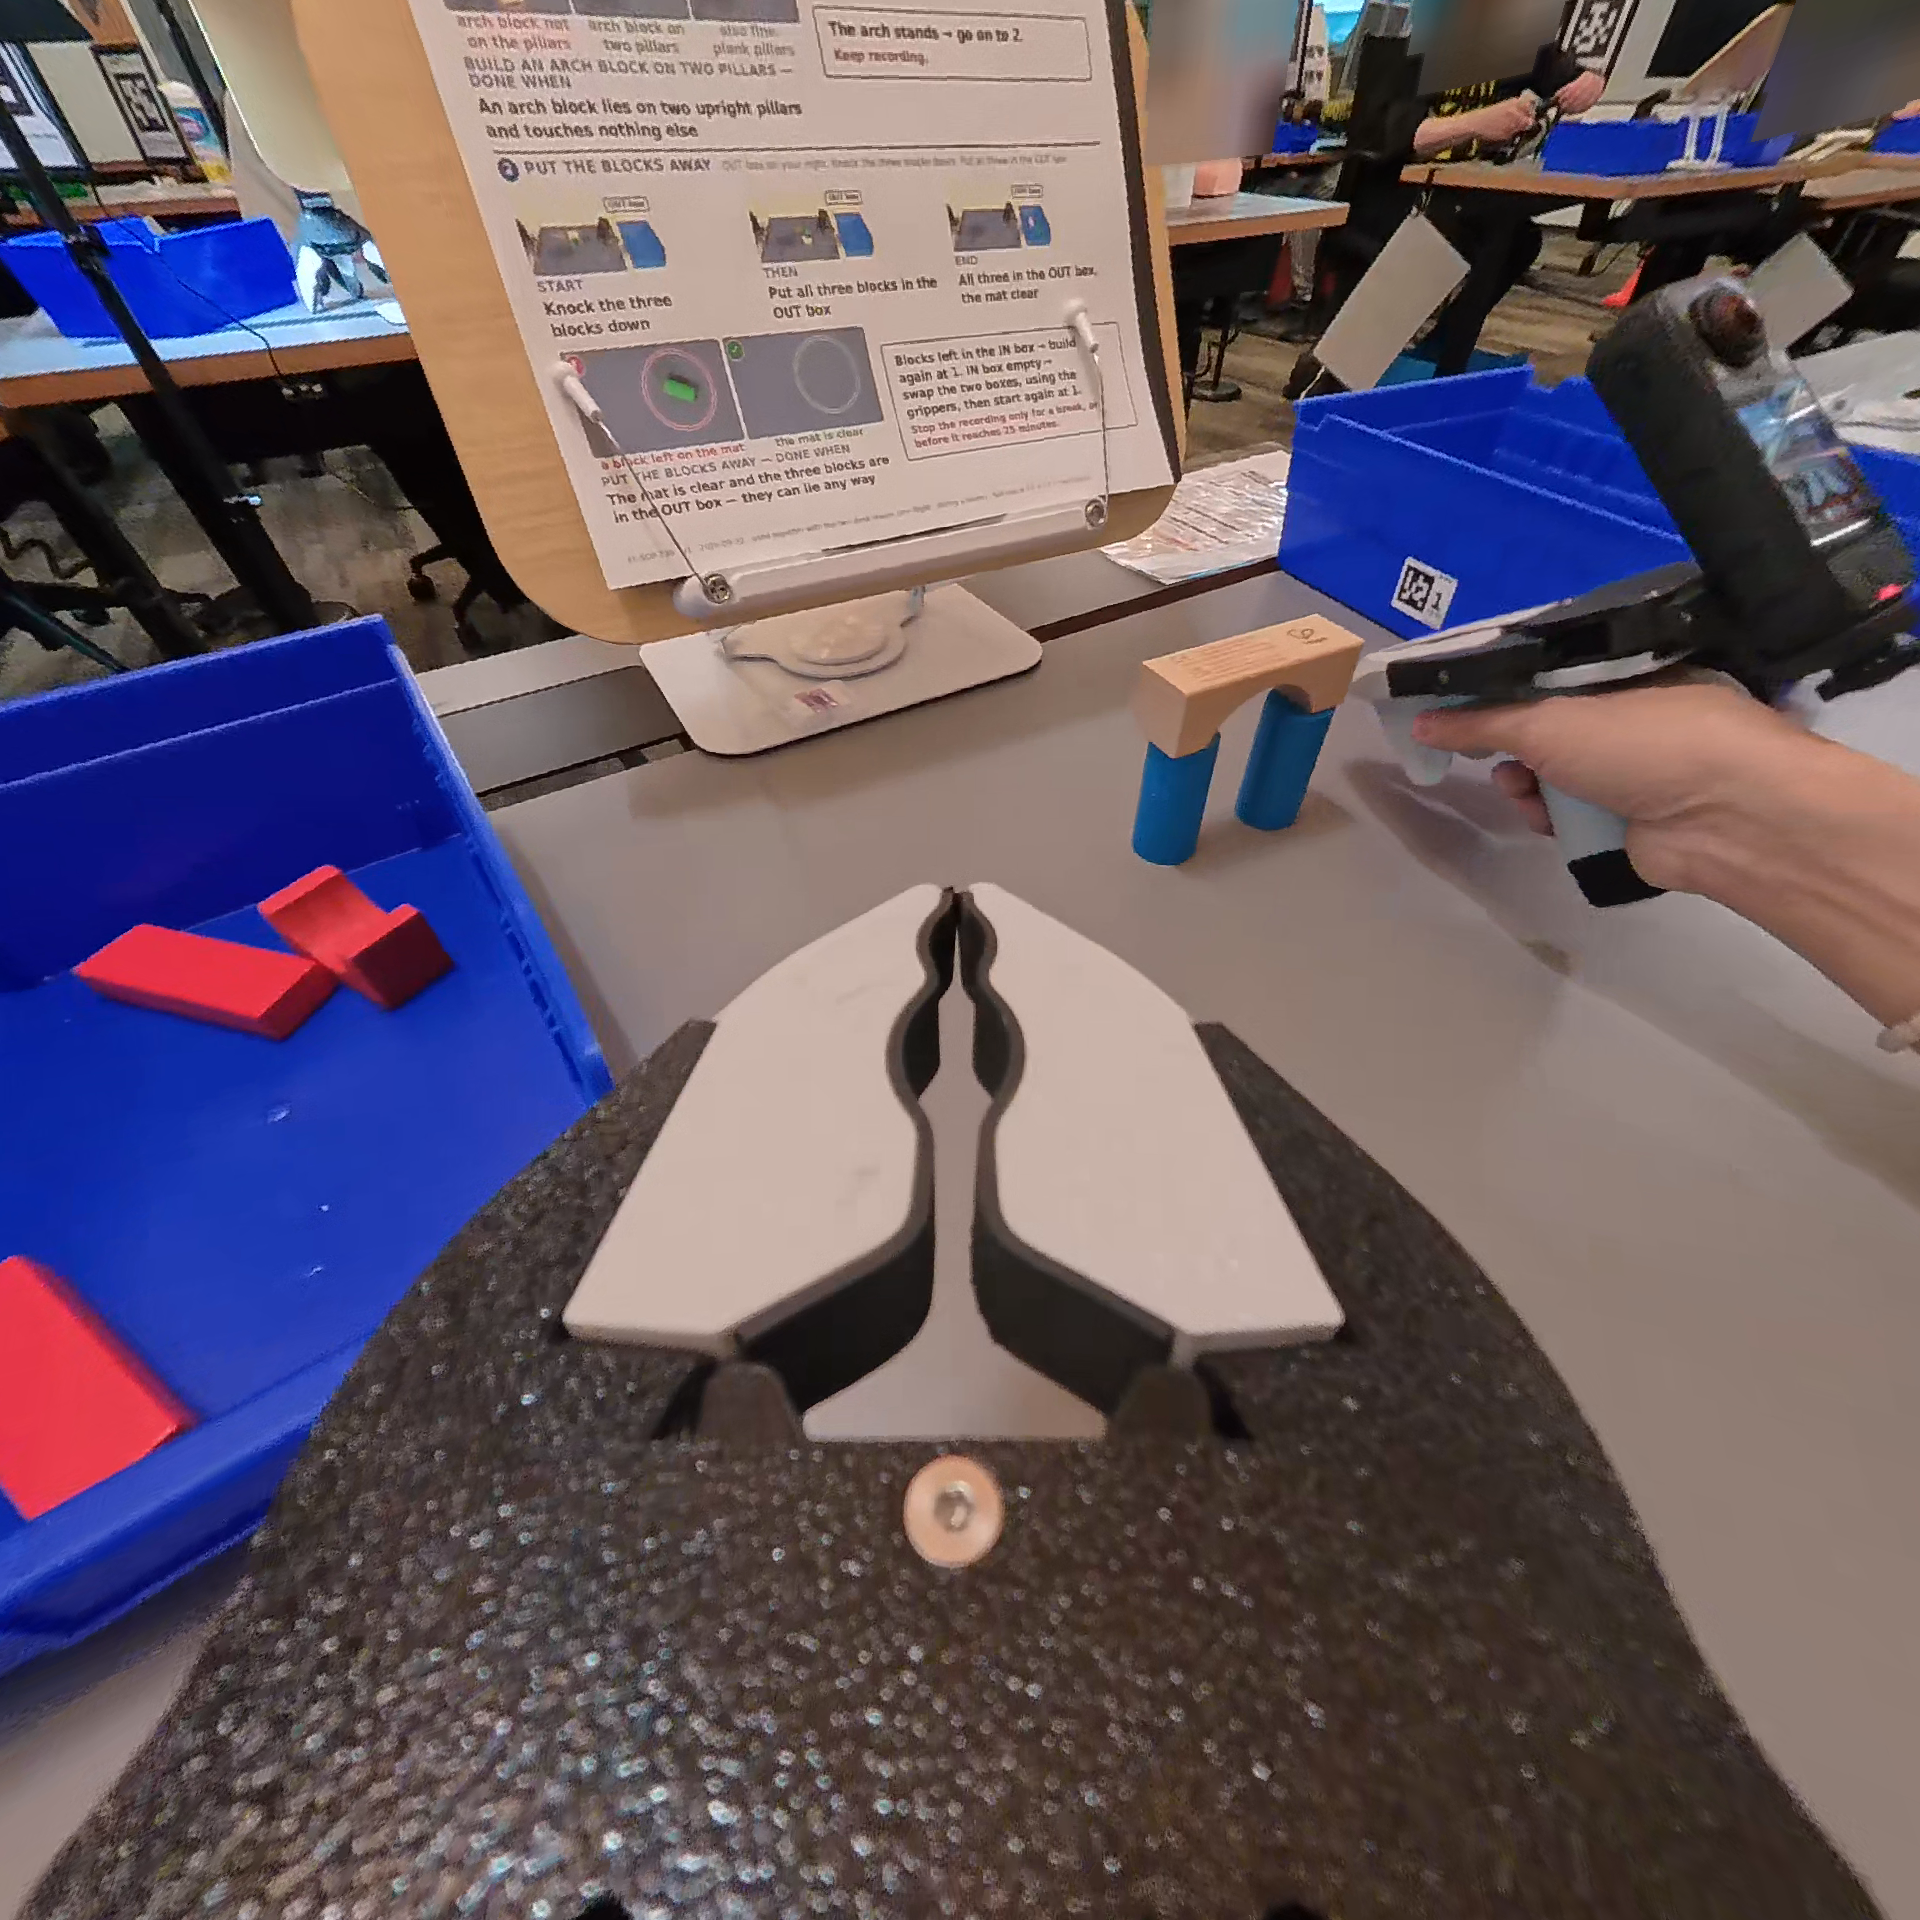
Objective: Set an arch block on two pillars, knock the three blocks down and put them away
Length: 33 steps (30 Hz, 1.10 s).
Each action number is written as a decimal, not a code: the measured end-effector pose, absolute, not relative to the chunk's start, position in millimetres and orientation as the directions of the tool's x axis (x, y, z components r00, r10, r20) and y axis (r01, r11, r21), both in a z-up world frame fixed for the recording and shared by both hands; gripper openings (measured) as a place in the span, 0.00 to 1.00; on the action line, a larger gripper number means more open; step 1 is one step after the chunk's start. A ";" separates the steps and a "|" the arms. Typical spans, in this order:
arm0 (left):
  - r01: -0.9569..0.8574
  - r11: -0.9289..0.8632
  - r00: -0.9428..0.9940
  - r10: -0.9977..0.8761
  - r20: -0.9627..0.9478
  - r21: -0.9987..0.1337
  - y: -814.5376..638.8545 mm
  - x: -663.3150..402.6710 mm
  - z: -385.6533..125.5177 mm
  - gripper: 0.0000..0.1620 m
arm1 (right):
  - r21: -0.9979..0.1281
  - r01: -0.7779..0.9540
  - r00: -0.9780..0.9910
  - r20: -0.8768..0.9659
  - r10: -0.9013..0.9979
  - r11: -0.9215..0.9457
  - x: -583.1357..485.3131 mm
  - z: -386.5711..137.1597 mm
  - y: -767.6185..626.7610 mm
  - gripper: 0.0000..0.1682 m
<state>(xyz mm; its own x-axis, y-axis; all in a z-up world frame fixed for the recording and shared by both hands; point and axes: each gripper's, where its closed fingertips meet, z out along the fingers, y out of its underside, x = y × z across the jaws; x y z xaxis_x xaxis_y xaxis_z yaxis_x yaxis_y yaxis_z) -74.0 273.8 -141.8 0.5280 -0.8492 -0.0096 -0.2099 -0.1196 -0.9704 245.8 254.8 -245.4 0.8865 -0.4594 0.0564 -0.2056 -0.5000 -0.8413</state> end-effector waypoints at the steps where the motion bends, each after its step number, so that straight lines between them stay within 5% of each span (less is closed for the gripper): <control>1: -0.217 -0.118 0.527 -0.850 -0.014 -0.969 273.8 -74.0 -142.7 0.00 | -0.842 -0.201 0.889 0.058 -0.454 -0.501 242.6 -244.1 259.1 0.00; 4: -0.206 -0.134 0.514 -0.858 0.010 -0.969 272.3 -73.2 -143.9 0.00 | -0.846 -0.142 0.915 0.087 -0.395 -0.515 224.4 -237.1 278.3 0.00; 6: -0.201 -0.140 0.507 -0.862 0.019 -0.970 271.8 -73.0 -143.8 0.00 | -0.870 -0.007 0.980 0.092 -0.175 -0.494 181.0 -226.4 303.8 0.00; 11: -0.220 -0.127 0.503 -0.864 -0.001 -0.967 271.8 -74.2 -145.6 0.00 | -0.745 0.384 0.909 0.408 0.083 -0.545 130.1 -230.1 311.4 0.00; 22: -0.225 -0.122 0.484 -0.875 -0.002 -0.967 269.8 -73.2 -147.5 0.00 | -0.827 0.278 0.956 0.286 0.060 -0.489 137.4 -203.1 286.5 0.00; 28: -0.233 -0.123 0.470 -0.883 -0.001 -0.965 267.3 -70.3 -149.9 0.00 | -0.834 0.261 0.964 0.249 0.090 -0.485 149.2 -201.7 273.2 0.25; 33: -0.241 -0.121 0.454 -0.891 -0.002 -0.963 264.6 -68.6 -152.0 0.00 | -0.793 0.265 0.961 0.265 0.080 -0.549 183.9 -218.0 270.1 0.34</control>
<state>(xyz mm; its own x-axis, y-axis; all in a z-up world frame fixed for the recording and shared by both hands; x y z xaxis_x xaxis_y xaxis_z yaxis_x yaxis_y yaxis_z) -68.6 264.6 -152.0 0.4545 -0.8908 -0.0018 -0.2405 -0.1208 -0.9631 183.9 270.1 -218.0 0.9609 0.0805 0.2650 0.2646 -0.5494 -0.7925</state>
